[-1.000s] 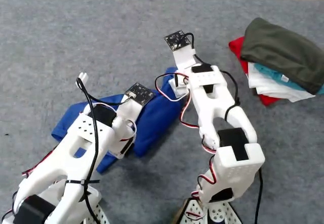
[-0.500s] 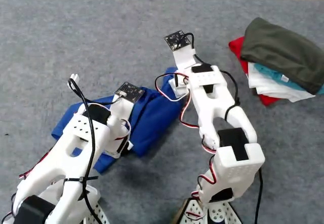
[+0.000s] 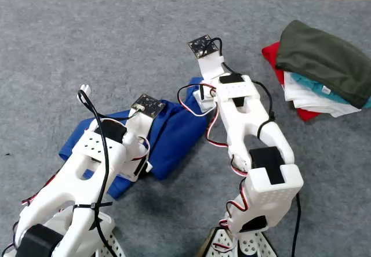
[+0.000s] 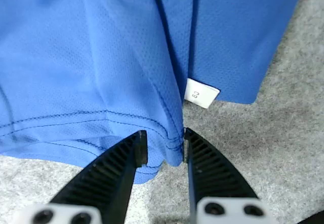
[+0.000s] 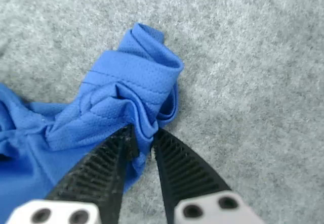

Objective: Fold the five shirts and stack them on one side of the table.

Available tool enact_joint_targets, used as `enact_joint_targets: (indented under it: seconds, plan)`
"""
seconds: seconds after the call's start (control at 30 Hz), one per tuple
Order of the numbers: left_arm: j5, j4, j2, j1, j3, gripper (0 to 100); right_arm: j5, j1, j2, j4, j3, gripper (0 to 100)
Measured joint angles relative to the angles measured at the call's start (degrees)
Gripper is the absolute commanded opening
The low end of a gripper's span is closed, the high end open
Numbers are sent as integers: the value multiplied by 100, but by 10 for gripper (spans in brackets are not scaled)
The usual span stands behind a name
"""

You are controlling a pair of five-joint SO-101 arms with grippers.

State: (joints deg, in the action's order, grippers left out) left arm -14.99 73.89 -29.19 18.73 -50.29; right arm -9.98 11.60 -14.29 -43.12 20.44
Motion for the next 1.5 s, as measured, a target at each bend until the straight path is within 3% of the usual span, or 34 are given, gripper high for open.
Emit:
enact_joint_targets:
  seconds: [0.67, 1.5]
  plan:
    - [862, -149, 0, -26, -9, 125, 0, 0, 0, 0, 0, 5]
    - [897, -202, 0, -26, -281, 124, 0, 0, 0, 0, 0, 5]
